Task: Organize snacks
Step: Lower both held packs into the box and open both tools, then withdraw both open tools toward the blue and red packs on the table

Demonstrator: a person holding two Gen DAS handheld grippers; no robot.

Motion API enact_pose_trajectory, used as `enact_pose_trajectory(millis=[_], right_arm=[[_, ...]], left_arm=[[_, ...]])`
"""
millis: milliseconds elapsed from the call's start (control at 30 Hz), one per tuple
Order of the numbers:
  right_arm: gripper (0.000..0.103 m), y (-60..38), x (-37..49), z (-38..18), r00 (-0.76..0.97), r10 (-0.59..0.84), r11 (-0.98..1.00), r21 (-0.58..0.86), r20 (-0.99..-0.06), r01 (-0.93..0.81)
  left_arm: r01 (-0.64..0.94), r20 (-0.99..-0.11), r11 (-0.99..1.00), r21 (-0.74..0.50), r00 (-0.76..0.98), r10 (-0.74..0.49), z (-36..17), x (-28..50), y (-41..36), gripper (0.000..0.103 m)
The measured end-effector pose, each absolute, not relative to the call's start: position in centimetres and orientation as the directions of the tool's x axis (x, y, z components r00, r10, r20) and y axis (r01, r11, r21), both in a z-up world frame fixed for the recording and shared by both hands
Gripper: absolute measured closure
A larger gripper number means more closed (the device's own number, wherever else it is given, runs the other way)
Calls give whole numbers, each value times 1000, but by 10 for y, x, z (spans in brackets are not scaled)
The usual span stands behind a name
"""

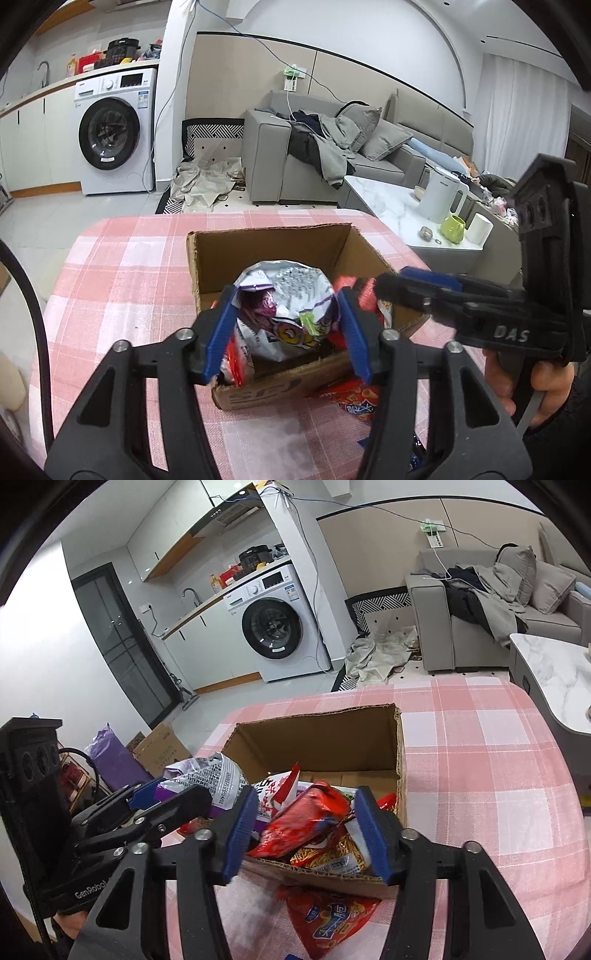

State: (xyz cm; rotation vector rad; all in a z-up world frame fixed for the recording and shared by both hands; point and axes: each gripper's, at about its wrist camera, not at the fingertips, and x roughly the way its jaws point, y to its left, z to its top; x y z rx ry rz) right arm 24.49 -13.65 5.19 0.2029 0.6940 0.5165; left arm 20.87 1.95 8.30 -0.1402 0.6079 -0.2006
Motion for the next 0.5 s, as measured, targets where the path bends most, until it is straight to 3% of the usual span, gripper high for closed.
enact_pose_trajectory(millis=[67,133,233,300,333,367,500], right_arm=[[30,-141,240,53,661,506,863,333,-554,-381],[15,-147,233,53,663,503,864,330,-554,-380],[4,-156,222,49,659,503,864,327,-559,-382],[1,-159,215,46,657,498,867,317,-566,-384],[1,-161,211,44,658,491,871,310,-570,-381],[1,-163,208,42,660,487,873,308,-572,-377],[1,-172,192,34,653,480,877,306,-585,-370]], left_arm=[[136,-552,974,-181,806,-215,82,207,22,32],[132,-548,976,-174,810,-207,82,203,24,21],[127,-543,978,-165,816,-198,82,195,25,19],[117,-545,981,-158,817,-185,82,188,25,14],[113,-543,982,-152,821,-178,81,184,25,4],[110,-538,983,-149,825,-174,82,178,26,1],[112,-535,985,-132,828,-166,79,159,25,1]])
